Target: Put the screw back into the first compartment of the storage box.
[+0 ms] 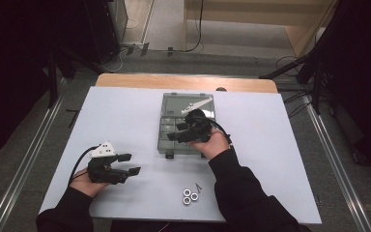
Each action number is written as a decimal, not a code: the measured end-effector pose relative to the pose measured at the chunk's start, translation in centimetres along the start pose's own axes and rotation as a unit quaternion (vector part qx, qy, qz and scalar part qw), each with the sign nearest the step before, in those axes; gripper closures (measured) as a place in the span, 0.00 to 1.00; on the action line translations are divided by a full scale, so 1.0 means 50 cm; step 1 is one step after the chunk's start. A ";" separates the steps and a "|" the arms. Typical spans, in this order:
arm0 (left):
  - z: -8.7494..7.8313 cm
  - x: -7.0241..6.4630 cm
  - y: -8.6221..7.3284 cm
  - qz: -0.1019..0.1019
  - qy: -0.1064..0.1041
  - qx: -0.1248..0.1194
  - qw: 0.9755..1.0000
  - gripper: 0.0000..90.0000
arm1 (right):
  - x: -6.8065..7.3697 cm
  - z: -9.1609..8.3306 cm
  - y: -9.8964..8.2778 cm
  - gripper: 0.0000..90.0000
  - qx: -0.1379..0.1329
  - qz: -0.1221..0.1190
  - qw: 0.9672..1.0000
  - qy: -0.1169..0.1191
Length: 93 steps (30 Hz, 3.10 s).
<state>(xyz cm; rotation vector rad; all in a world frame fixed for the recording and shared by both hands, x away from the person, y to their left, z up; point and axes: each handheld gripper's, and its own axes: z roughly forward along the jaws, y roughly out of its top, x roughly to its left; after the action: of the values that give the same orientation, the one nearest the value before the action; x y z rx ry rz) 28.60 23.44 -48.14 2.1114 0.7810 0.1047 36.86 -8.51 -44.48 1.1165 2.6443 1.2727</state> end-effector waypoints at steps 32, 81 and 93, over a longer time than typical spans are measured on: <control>0.002 0.004 -0.001 0.000 -0.003 0.002 1.000 0.36 | 0.017 -0.083 -0.112 0.39 -0.004 -0.006 1.000 0.024; 0.001 0.003 -0.002 0.003 0.002 0.004 1.000 0.36 | 0.062 -0.095 -0.254 0.48 0.070 -0.002 0.997 0.011; 0.000 0.003 -0.002 0.003 0.003 0.003 1.000 0.36 | 0.075 -0.085 -0.263 0.59 0.094 -0.007 0.996 -0.004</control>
<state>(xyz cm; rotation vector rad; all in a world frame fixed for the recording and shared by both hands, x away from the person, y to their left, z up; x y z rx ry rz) 28.70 23.55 -48.24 2.1205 0.7790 0.1132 24.94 -14.66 -49.55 1.1187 2.8085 1.0329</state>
